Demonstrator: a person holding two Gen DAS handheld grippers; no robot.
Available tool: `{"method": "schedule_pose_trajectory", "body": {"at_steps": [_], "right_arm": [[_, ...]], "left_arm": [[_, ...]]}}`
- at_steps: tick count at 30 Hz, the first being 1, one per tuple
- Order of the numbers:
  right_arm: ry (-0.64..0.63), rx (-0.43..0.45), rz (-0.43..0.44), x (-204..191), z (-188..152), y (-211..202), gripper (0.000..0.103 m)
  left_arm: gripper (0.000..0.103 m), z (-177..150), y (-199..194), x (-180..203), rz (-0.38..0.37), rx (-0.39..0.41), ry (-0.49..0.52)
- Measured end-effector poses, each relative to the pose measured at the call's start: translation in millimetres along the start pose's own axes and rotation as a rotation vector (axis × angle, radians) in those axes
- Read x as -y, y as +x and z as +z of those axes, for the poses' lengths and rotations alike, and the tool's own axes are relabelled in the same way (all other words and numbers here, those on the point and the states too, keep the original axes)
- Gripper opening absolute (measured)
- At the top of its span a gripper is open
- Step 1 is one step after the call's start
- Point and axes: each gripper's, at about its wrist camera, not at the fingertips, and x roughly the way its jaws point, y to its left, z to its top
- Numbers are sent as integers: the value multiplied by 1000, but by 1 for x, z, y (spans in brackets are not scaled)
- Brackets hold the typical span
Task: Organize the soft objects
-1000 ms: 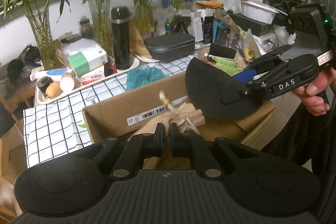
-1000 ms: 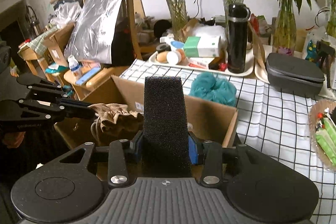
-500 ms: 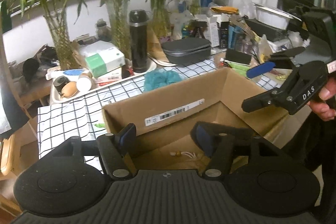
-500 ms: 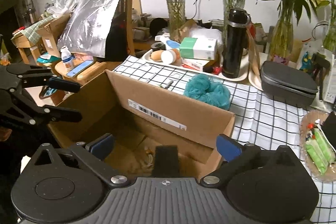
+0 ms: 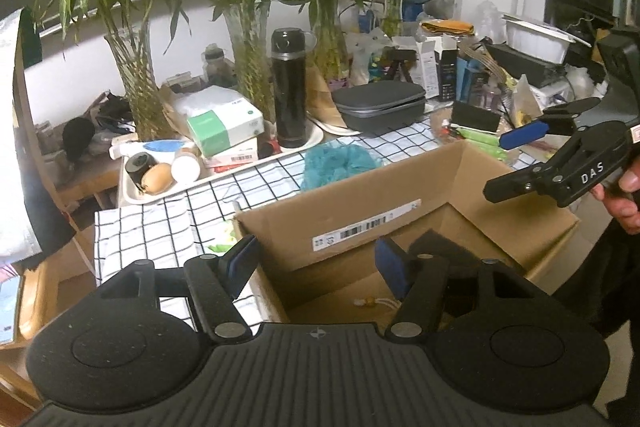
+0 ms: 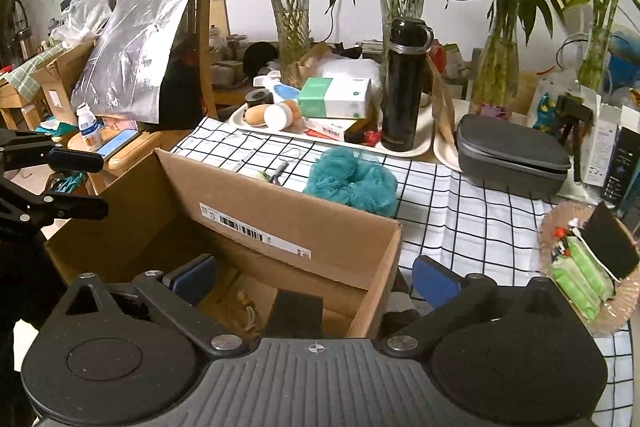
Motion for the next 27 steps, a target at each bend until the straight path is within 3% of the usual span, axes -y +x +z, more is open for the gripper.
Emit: {"method": "schedule_pose_trajectory", "body": {"at_steps": [27], "right_arm": [[55, 1, -55, 9, 5, 11, 103]], "left_arm": [[63, 12, 21, -29, -14, -17, -59]]}}
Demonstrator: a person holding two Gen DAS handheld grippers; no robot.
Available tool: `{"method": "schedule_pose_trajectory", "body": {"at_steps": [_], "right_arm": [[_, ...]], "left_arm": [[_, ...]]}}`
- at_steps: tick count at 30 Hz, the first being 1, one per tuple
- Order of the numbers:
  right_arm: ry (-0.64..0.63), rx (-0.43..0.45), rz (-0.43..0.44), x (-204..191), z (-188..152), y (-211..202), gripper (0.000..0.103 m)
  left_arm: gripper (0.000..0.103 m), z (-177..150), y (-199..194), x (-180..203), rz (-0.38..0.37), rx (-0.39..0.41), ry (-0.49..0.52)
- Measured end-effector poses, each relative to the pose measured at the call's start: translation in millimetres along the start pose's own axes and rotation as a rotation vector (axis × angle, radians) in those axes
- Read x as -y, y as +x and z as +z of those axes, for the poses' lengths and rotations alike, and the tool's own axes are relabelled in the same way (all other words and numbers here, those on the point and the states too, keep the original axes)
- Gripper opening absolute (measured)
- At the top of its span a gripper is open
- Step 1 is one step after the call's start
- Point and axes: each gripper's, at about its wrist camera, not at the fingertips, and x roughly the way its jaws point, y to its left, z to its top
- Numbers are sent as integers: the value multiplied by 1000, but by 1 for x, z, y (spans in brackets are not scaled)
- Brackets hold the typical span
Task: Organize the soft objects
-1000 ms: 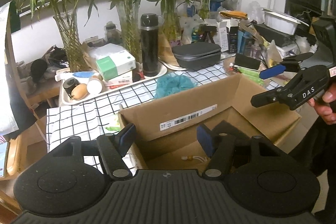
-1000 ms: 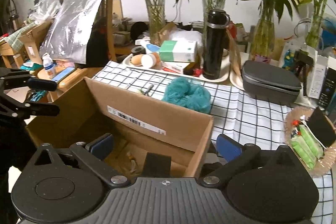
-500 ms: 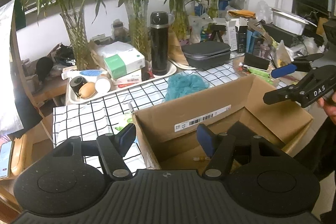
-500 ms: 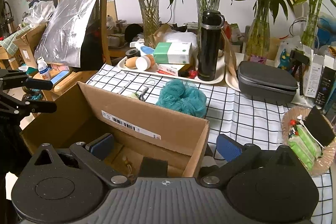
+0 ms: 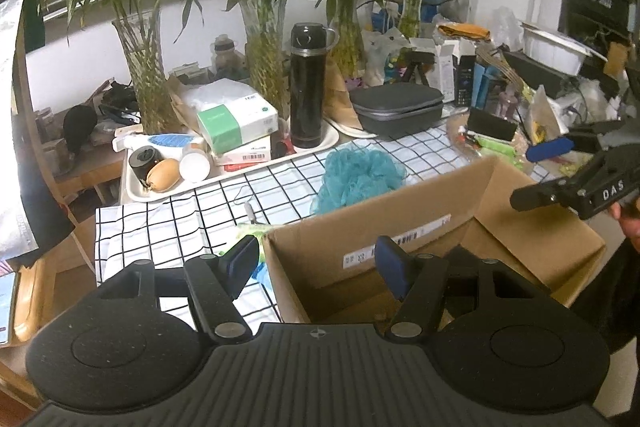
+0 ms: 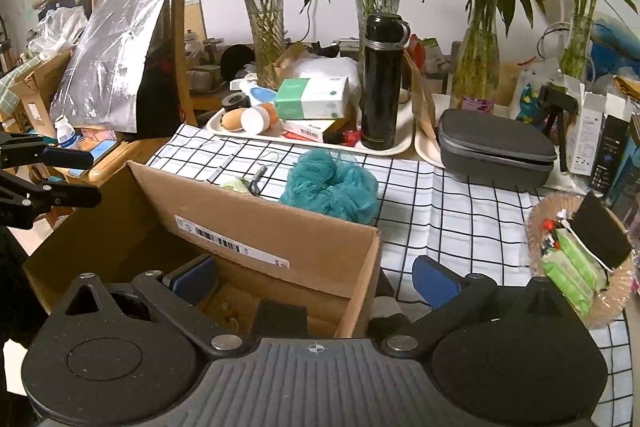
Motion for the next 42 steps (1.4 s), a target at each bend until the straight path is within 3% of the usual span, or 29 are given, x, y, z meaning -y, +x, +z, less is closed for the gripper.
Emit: {"method": "schedule_pose_trajectory", "body": {"at_steps": [18, 25, 34, 42], "right_arm": [[57, 43, -16, 6, 9, 7, 103], [56, 58, -16, 8, 18, 13, 103], [68, 84, 6, 17, 25, 14, 103], [41, 92, -42, 33, 32, 24, 103]], "left_arm": [[63, 32, 46, -28, -2, 38, -2], [63, 22, 66, -40, 43, 23, -11], [63, 26, 72, -44, 21, 20, -27], [63, 32, 75, -36, -4, 35, -40]]}}
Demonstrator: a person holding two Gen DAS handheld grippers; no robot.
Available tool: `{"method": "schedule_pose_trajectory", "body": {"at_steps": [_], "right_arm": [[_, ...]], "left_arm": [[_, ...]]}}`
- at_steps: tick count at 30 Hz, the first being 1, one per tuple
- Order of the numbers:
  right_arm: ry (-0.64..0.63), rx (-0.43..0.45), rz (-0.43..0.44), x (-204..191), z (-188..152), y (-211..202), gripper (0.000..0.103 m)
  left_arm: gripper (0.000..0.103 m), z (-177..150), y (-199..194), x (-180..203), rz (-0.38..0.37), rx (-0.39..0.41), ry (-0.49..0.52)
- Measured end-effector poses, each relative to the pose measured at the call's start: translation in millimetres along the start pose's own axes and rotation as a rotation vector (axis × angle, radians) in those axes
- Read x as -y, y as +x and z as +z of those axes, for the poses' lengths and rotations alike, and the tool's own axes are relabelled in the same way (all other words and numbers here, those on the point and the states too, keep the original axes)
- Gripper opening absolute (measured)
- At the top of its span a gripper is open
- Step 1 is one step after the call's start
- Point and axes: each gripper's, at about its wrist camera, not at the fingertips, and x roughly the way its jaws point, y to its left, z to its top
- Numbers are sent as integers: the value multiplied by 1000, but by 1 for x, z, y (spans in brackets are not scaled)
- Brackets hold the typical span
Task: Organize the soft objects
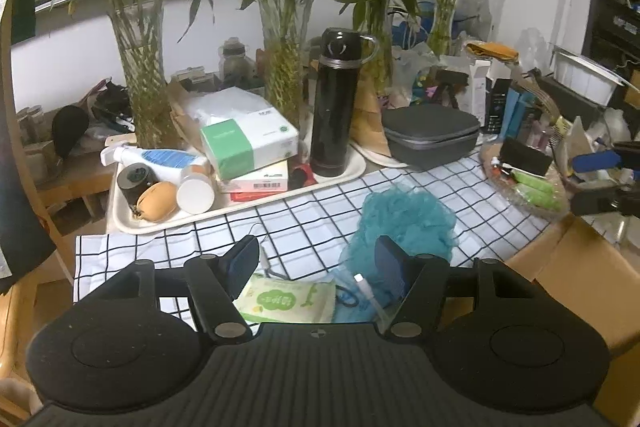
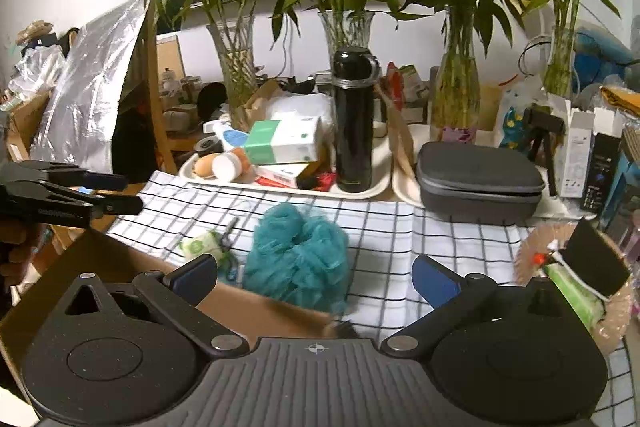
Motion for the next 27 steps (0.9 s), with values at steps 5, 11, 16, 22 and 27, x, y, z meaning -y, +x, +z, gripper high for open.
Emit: {"method": "schedule_pose_trajectory", "body": {"at_steps": [5, 11, 16, 22, 27], "right_arm": [[63, -11, -20, 21, 2, 10, 103], [62, -23, -13, 30, 6, 26, 103], [30, -58, -3, 35, 10, 47, 103], [4, -137, 117, 41, 19, 90, 103], [-56, -217, 184, 40, 24, 127, 103]], "left_arm": [[63, -1, 2, 1, 2, -11, -23], [63, 1, 4, -4, -13, -38, -84], [63, 4, 2, -2, -25, -44, -98], [63, 4, -4, -3, -52, -46, -111], [63, 3, -6, -7, -57, -66, -120]]}}
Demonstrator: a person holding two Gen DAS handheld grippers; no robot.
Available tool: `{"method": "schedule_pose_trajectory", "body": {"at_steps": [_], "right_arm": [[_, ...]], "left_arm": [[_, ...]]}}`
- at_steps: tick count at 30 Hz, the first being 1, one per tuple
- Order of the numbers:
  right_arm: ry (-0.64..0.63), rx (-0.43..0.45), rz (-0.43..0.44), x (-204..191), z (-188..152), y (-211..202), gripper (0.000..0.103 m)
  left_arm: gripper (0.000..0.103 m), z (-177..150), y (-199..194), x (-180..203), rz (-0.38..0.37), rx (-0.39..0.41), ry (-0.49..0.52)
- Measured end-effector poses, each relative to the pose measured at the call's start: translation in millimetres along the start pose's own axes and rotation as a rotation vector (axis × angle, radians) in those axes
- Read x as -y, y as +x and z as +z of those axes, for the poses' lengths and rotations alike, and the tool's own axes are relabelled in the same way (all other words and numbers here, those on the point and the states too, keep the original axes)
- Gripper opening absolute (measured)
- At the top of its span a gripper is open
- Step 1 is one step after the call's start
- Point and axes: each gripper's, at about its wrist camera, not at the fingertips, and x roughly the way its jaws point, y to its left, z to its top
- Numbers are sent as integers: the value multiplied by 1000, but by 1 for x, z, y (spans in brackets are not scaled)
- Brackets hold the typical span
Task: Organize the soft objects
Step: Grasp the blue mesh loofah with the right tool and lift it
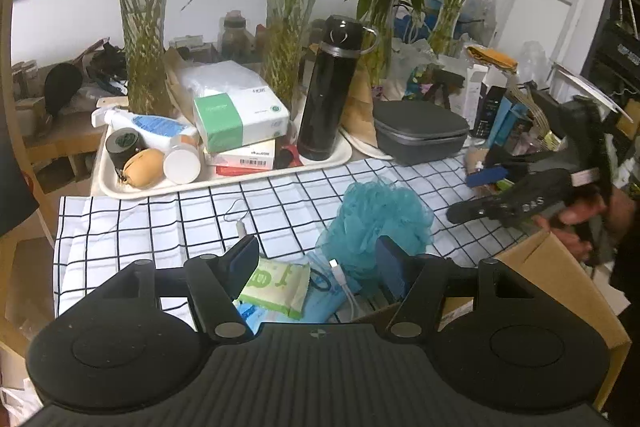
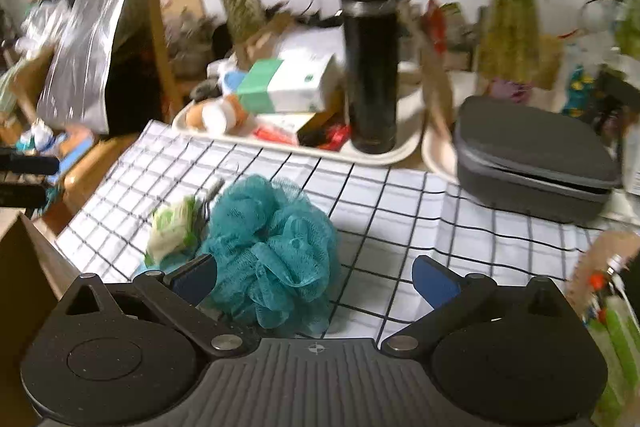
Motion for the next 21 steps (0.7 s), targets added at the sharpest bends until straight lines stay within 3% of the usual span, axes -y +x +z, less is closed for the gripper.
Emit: {"method": "schedule_pose_trajectory", "body": {"at_steps": [5, 12, 21], "right_arm": [[-14, -32, 59, 6, 5, 18, 103], [25, -112, 214, 13, 16, 64, 103], [-48, -201, 246, -3, 21, 103, 103]], "left_arm": [[63, 0, 0, -7, 5, -21, -23], [63, 1, 3, -17, 9, -54, -63], [63, 0, 12, -27, 40, -103, -79]]}}
